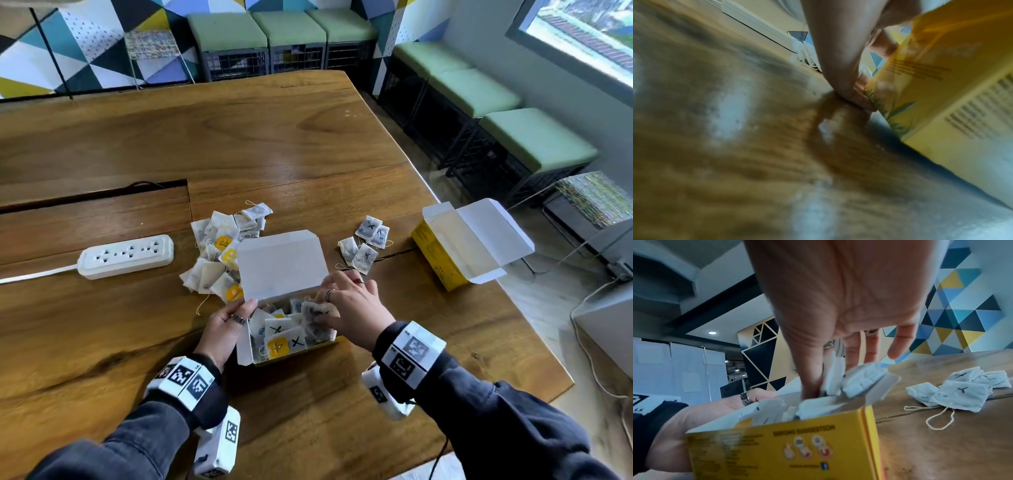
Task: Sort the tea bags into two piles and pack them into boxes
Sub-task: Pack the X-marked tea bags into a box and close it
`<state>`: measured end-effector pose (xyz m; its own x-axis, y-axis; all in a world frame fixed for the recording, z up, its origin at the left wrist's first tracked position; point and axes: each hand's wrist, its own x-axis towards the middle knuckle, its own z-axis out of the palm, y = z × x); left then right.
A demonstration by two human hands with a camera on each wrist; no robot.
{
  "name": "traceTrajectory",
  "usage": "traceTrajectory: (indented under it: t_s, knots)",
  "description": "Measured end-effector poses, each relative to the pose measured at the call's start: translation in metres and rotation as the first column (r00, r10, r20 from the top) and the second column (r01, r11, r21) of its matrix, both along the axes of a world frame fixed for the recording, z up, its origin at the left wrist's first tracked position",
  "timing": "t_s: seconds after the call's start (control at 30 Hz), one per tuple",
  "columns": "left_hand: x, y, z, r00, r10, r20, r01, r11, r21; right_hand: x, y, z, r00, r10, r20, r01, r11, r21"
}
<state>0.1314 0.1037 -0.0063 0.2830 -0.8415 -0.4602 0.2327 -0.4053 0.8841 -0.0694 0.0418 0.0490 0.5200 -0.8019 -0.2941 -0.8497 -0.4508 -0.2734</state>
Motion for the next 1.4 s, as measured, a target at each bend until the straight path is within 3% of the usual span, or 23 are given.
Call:
traceTrajectory:
  t_s: [0.1,0.33,0.43,0.5,0.57,0.67,0.8,0.87,0.93,1.0,1.07,1.13,1.27,1.4]
  knots:
    - [0.001,0.0,-0.002,1.0,-0.005,-0.017,0.005,1.0,0.011,-0.003,-0.003,0.001,1.0,0.016,0.007,-0.016,1.0,-0.008]
    - [0.002,-0.001,-0.005,1.0,-0.006,-0.025,0.007,1.0,0.023,-0.003,-0.003,0.0,0.95,0.003,0.313,0.002,1.0,-0.016]
    - [0.003,0.0,-0.007,1.0,-0.003,-0.024,0.003,1.0,0.025,-0.005,0.001,0.002,0.861,-0.078,0.503,0.119,0.992,-0.05]
    - [0.004,-0.001,-0.009,1.0,-0.002,-0.021,0.002,0.999,0.032,-0.011,0.0,0.007,0.833,-0.121,0.54,0.206,0.973,-0.1]
    - [0.005,-0.001,-0.011,1.0,-0.002,-0.027,0.003,0.999,0.033,-0.016,0.0,0.01,0.86,-0.152,0.486,0.188,0.982,-0.027]
    - [0.004,-0.001,-0.011,1.0,-0.007,-0.025,0.008,1.0,0.021,-0.014,0.005,0.01,0.969,-0.106,0.225,0.074,0.986,0.147]
    - [0.005,-0.001,-0.012,1.0,-0.019,-0.018,0.019,1.0,0.021,-0.003,0.01,0.004,0.999,-0.053,0.0,0.052,0.988,0.144]
    - [0.005,-0.001,-0.013,1.0,-0.024,-0.02,0.024,0.999,0.026,-0.001,0.011,0.006,0.998,-0.049,0.025,0.046,0.991,0.124]
    - [0.005,-0.001,-0.014,0.999,-0.029,-0.022,0.029,0.999,0.024,-0.004,0.008,0.013,0.982,-0.075,0.171,0.051,0.989,0.14]
    - [0.006,-0.001,-0.016,0.999,-0.027,-0.021,0.027,1.0,0.015,-0.008,0.002,0.017,0.939,-0.113,0.325,0.041,0.974,0.221]
    - [0.006,-0.001,-0.017,0.999,-0.027,-0.018,0.027,1.0,0.004,-0.01,-0.001,0.015,0.926,-0.129,0.356,0.026,0.96,0.279]
    - [0.007,-0.001,-0.018,0.999,-0.026,-0.021,0.026,1.0,0.002,-0.009,-0.002,0.007,0.957,-0.1,0.273,0.043,0.977,0.208]
    - [0.007,-0.001,-0.019,0.999,-0.028,-0.025,0.029,1.0,0.009,-0.002,-0.003,0.002,0.999,0.021,-0.044,-0.024,0.997,-0.067]
    - [0.005,-0.001,-0.016,1.0,-0.017,-0.013,0.017,1.0,0.006,0.006,-0.008,0.003,0.987,0.081,-0.138,-0.092,0.993,-0.073]
